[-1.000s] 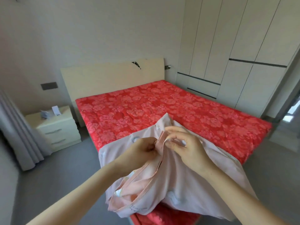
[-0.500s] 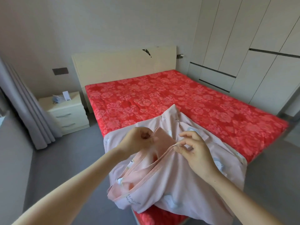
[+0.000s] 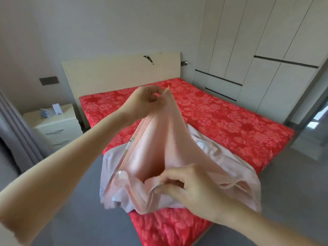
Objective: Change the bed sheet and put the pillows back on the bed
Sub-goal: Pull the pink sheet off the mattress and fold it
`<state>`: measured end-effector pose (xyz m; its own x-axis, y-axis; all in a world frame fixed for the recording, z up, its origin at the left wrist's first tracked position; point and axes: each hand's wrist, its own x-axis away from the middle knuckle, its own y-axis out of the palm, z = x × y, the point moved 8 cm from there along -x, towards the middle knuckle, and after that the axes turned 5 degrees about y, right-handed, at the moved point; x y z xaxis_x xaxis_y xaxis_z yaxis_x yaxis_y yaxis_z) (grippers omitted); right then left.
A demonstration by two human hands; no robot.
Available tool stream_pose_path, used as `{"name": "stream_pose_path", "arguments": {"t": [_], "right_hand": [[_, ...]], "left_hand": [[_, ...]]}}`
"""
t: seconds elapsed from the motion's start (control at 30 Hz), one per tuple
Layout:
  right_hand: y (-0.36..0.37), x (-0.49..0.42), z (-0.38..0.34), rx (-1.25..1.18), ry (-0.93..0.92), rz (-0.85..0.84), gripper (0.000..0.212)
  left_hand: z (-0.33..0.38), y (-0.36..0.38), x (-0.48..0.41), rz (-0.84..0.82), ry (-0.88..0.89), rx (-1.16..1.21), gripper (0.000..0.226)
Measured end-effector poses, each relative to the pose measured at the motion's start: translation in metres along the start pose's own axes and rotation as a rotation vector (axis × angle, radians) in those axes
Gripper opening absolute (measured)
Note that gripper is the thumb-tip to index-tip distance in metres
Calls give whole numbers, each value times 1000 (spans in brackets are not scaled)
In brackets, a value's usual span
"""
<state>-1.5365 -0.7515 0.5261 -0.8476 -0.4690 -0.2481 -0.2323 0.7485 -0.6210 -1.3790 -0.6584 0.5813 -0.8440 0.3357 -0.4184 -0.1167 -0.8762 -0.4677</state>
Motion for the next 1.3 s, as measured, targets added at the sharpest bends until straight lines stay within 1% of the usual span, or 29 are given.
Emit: {"name": "stream_pose_path", "arguments": {"t": [0.03, 0.1, 0.13, 0.2, 0.27, 0.33, 0.4, 0.5, 0.53, 0.63, 0.7, 0.77, 0.83, 0.87, 0.9, 0.97, 1.0, 1.07, 1.1, 1.2, 1.3], "right_hand": [[-12, -5, 1, -14, -9, 96, 18], [-45, -10, -2, -75, -33, 287, 13], [-56, -12, -4, -80, -46, 344, 9], [-65, -12, -1, -13, -45, 425, 8], [-69, -9, 11, 21, 3, 517, 14], [-72, -4, 16, 4, 28, 584, 18], [-70, 1, 16, 9, 28, 627, 21], [-67, 3, 20, 24, 35, 679, 11], [-67, 3, 21, 24, 34, 690, 11], [-65, 1, 27, 82, 58, 687, 17], [-64, -2, 34, 107, 106, 650, 15], [-61, -9, 44, 12, 142, 545, 13], [-57, -16, 52, -58, 181, 418, 29], [-56, -18, 54, -47, 188, 365, 35], [-55, -20, 56, -27, 190, 311, 34], [-52, -22, 53, -32, 188, 232, 11], [-51, -22, 55, -41, 193, 212, 6], [-49, -20, 59, -47, 179, 206, 35], [-49, -19, 58, -59, 161, 217, 41], [-50, -13, 55, -124, 112, 320, 17], [-51, -5, 53, -52, 34, 398, 19]], "left_hand": [[0, 9, 5, -85, -4, -9, 3], [2, 27, 24, -237, -24, 43, 5], [5, 34, 32, -288, -23, 95, 6], [11, 42, 44, -355, -16, 189, 7], [13, 46, 54, -389, -28, 240, 13], [13, 47, 62, -390, -61, 258, 16], [15, 49, 71, -399, -64, 256, 10], [17, 50, 79, -388, -63, 238, 20], [16, 50, 81, -373, -74, 244, 21], [15, 53, 89, -325, -88, 244, 24], [13, 55, 93, -292, -95, 237, 25], [10, 58, 96, -272, -107, 220, 24], [8, 61, 98, -260, -114, 214, 18], [7, 62, 99, -252, -117, 226, 17], [7, 63, 100, -243, -123, 250, 21], [5, 65, 101, -220, -160, 317, 33], [4, 65, 101, -215, -176, 343, 35], [2, 67, 101, -215, -184, 355, 29], [0, 68, 101, -211, -190, 363, 24], [-13, 75, 104, -210, -275, 470, 20], [-19, 84, 106, -249, -317, 530, 23]]}}
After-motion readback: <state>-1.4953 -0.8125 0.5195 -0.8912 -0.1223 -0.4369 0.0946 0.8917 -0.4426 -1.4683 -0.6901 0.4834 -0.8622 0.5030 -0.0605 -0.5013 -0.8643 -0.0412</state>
